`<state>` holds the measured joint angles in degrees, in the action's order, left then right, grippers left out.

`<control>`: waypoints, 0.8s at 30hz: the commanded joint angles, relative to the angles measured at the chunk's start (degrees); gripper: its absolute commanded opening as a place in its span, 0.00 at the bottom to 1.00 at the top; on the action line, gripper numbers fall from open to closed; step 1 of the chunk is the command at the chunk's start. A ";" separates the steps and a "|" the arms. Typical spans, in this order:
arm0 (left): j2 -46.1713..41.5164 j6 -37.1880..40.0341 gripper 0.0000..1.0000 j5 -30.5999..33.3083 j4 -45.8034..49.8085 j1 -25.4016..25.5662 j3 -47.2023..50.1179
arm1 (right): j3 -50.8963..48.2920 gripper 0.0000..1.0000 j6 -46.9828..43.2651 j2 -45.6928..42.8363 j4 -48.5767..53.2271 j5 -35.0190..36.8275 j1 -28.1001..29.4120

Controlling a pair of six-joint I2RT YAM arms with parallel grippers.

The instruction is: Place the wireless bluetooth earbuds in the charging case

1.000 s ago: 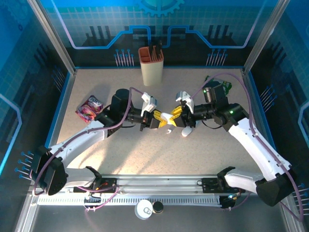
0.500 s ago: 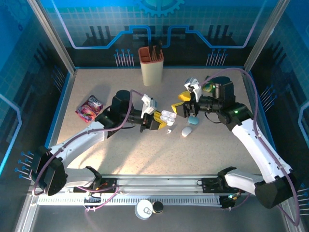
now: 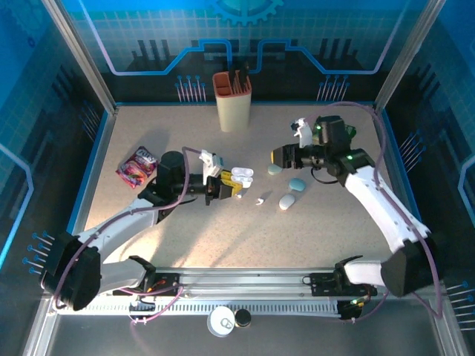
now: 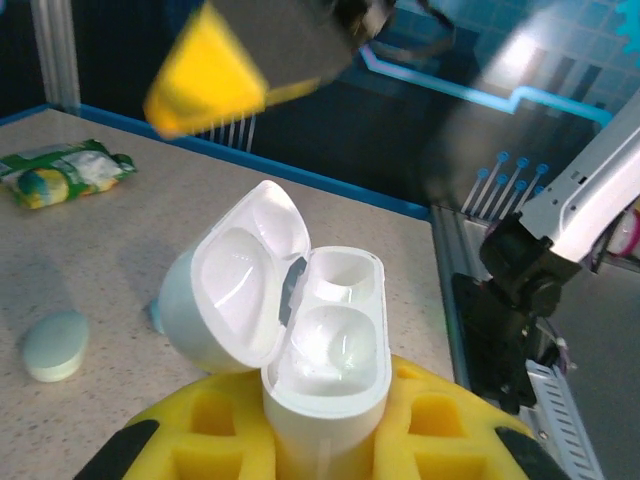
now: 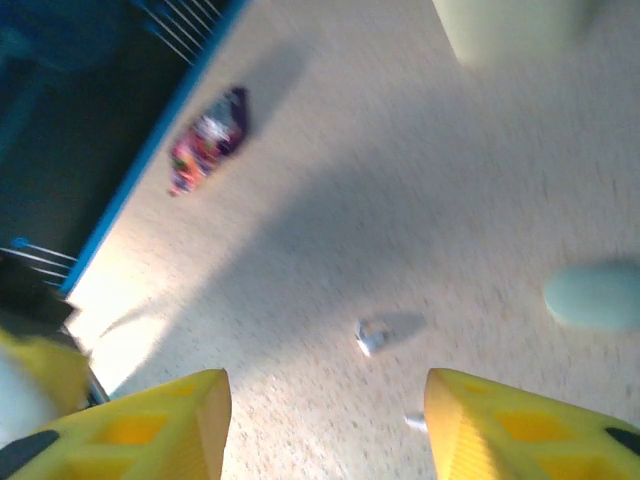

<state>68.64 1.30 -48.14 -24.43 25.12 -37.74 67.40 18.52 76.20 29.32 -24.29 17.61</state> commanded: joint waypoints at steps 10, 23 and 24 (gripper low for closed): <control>-3.60 -1.30 0.04 2.08 -6.58 -1.58 3.85 | -0.06 0.43 10.83 21.50 9.80 1.90 6.42; -3.51 -1.30 0.05 1.67 -5.42 -1.57 3.47 | 2.45 0.36 11.09 32.41 9.35 0.30 7.82; -3.43 -1.30 0.05 1.71 -5.28 -1.58 3.33 | 2.55 0.36 11.18 32.79 9.10 0.15 7.84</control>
<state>66.26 -0.10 -46.26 -29.02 24.03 -34.54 68.40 28.82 107.35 38.11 -22.46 24.80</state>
